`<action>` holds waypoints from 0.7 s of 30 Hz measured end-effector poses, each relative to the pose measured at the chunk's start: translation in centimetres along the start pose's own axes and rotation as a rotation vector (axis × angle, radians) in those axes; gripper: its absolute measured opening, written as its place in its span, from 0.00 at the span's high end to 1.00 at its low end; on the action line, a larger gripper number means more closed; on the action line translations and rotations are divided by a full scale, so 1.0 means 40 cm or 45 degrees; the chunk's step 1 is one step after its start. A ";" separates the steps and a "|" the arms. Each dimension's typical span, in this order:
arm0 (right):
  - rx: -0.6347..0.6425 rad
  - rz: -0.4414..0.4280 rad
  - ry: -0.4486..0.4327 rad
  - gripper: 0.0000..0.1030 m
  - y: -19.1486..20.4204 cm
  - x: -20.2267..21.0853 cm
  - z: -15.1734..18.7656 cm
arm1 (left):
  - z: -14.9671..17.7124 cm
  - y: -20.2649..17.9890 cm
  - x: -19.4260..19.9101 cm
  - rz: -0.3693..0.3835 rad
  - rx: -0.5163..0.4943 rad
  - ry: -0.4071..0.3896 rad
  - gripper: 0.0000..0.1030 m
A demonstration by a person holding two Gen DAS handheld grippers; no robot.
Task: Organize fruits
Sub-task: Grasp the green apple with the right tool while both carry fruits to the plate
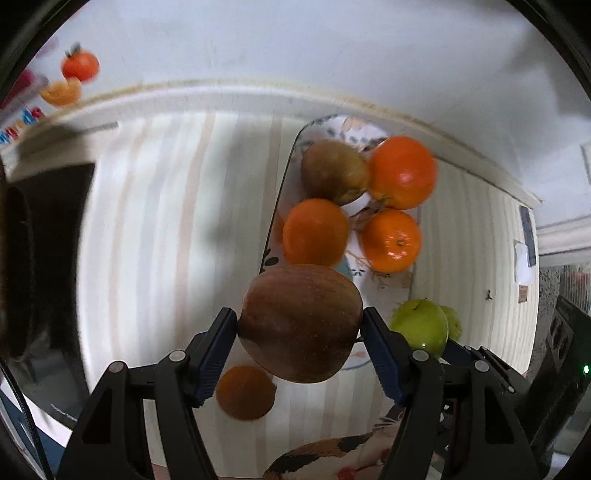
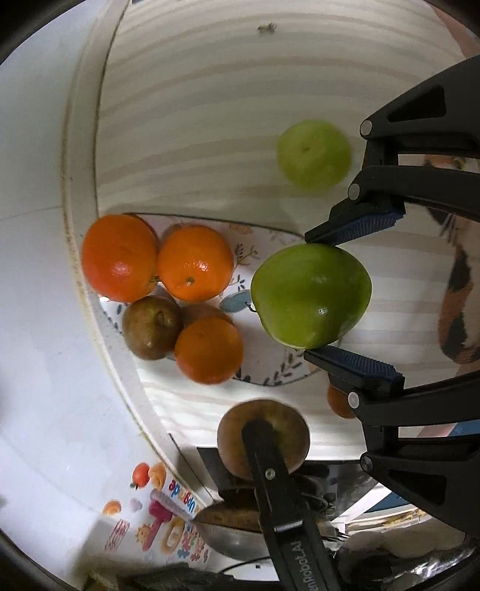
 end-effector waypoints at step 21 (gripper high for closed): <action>0.047 0.170 0.028 0.06 -0.030 0.020 -0.026 | -0.023 0.002 0.042 -0.131 -0.079 -0.077 0.13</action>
Point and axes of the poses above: each gripper's, at about its wrist camera, not at the fingertips, and x roughly against the way its jaws point, y to its left, z to its underside, the point moved 10 cm from there along -x, roughly the way its jaws point, and after that the axes turned 15 degrees about -y, right-handed, at the moved point
